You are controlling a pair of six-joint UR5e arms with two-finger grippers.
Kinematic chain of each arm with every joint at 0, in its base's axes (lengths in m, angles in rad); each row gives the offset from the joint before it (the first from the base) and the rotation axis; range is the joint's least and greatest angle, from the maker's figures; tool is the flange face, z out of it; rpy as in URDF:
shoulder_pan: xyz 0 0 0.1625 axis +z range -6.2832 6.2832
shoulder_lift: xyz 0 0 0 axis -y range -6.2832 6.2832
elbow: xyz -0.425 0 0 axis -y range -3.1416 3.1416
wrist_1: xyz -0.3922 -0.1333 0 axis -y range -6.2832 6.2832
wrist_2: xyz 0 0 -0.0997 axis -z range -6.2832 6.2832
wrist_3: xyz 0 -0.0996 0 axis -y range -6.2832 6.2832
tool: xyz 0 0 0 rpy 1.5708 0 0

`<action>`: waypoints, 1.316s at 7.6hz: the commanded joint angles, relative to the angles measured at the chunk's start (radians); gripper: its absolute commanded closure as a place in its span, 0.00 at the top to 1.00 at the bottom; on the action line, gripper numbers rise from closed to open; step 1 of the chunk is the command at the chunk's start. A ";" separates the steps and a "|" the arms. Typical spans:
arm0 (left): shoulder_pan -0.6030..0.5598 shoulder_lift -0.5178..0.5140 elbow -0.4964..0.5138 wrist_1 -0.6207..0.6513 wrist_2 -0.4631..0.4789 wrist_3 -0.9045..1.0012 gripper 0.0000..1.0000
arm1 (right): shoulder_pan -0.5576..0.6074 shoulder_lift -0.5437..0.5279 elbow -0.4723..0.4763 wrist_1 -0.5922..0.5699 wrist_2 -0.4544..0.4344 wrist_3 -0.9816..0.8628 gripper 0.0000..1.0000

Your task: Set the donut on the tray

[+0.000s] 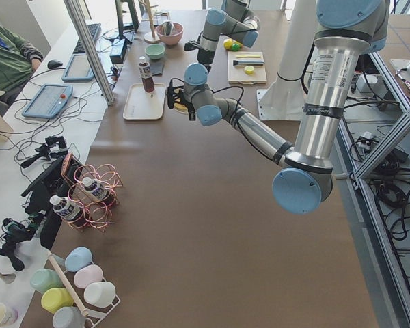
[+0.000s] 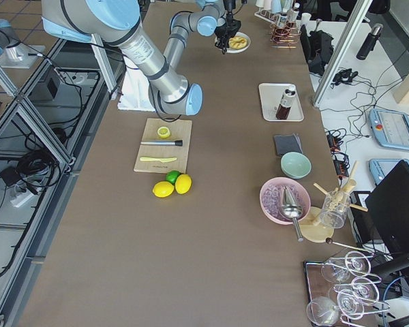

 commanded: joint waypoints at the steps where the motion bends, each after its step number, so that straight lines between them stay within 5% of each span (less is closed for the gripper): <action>1: -0.002 -0.028 0.018 0.005 0.001 -0.073 0.00 | 0.030 -0.007 0.010 -0.001 0.014 -0.009 1.00; 3: -0.003 -0.101 0.093 0.006 0.013 -0.192 0.00 | 0.100 -0.086 0.064 -0.009 0.092 -0.088 1.00; 5: -0.003 -0.205 0.221 0.012 0.106 -0.269 0.00 | 0.223 -0.328 0.222 0.001 0.235 -0.315 1.00; 8: 0.006 -0.440 0.497 0.006 0.218 -0.398 0.00 | 0.448 -0.531 0.228 0.001 0.420 -0.755 1.00; 10: 0.072 -0.592 0.677 -0.002 0.387 -0.434 0.00 | 0.603 -0.654 0.205 -0.001 0.517 -1.071 1.00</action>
